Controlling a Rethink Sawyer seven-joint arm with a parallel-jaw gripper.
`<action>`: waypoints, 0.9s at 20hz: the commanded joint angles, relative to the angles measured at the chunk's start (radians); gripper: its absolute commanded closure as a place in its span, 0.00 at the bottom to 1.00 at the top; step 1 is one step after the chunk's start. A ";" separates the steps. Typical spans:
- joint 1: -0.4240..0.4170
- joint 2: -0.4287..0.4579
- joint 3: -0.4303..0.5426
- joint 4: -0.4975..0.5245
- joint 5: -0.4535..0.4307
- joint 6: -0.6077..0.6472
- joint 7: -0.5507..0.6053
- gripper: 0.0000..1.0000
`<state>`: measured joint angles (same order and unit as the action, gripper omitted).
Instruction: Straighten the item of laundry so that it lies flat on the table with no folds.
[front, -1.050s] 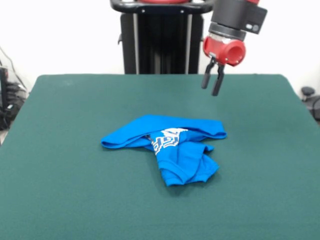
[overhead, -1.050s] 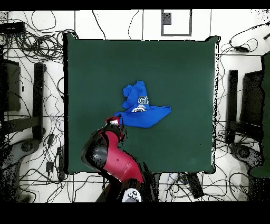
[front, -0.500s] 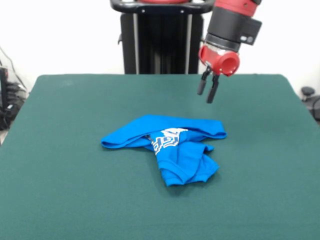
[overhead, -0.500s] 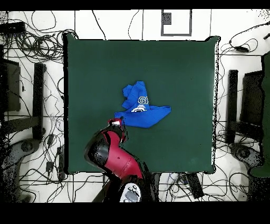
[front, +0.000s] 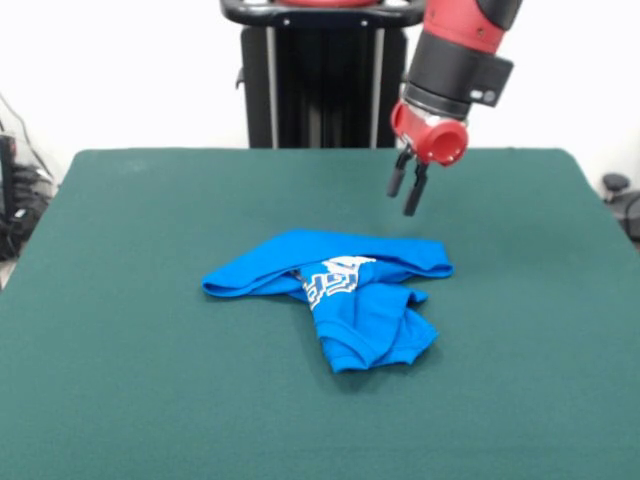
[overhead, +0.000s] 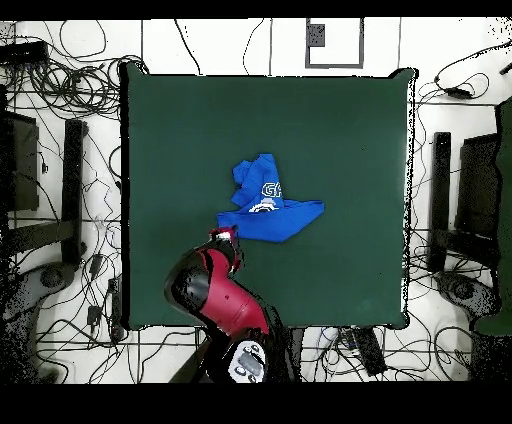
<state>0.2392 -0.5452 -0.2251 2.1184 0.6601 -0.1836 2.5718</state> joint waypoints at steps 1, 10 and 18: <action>0.031 0.032 0.097 -0.087 0.090 0.007 0.220 0.00; 0.094 0.041 0.032 -0.128 0.162 0.089 0.169 0.00; 0.161 0.065 -0.052 -0.180 0.217 0.180 0.138 0.00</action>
<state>0.3663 -0.5164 -0.2792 2.0539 0.7928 -0.1514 2.5718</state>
